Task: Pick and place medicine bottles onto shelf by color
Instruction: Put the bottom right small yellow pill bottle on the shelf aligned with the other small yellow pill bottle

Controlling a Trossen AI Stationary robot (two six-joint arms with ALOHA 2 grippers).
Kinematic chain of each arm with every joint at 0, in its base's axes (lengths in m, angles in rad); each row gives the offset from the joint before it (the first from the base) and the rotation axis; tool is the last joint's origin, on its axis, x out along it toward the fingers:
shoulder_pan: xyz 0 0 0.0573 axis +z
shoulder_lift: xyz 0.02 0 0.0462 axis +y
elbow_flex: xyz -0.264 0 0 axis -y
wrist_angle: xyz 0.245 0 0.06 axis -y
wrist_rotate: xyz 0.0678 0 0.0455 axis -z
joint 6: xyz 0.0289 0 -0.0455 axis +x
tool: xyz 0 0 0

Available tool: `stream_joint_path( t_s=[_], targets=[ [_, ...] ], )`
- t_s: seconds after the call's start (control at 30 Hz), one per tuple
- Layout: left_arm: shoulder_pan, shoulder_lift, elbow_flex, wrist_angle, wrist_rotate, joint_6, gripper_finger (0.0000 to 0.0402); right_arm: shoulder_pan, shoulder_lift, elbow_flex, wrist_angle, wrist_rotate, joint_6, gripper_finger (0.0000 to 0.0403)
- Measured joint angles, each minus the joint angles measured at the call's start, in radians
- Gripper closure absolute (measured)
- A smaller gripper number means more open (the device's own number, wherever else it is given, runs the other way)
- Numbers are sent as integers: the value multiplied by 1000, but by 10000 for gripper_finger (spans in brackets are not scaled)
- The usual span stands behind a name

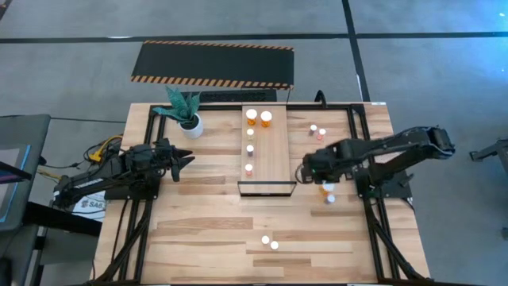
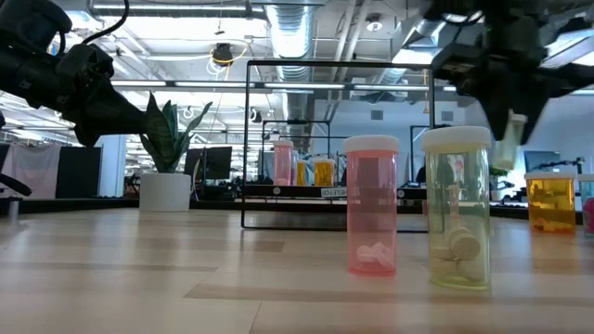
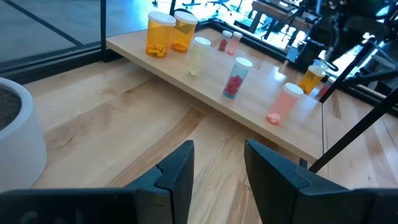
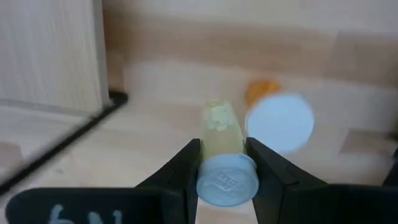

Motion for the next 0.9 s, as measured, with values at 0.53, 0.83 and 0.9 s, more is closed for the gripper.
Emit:
stream_joint_path(
  t_s=[0.53,0.83,0.9],
  targets=[
    [0,0,0,0,0,0,274,-335,294,409,-233,107,-561,280],
    [0,0,0,0,0,0,274,-350,518,619,-245,157,-785,280],
    [0,0,0,0,0,0,274,-361,570,681,-264,166,-822,280]
  ],
)
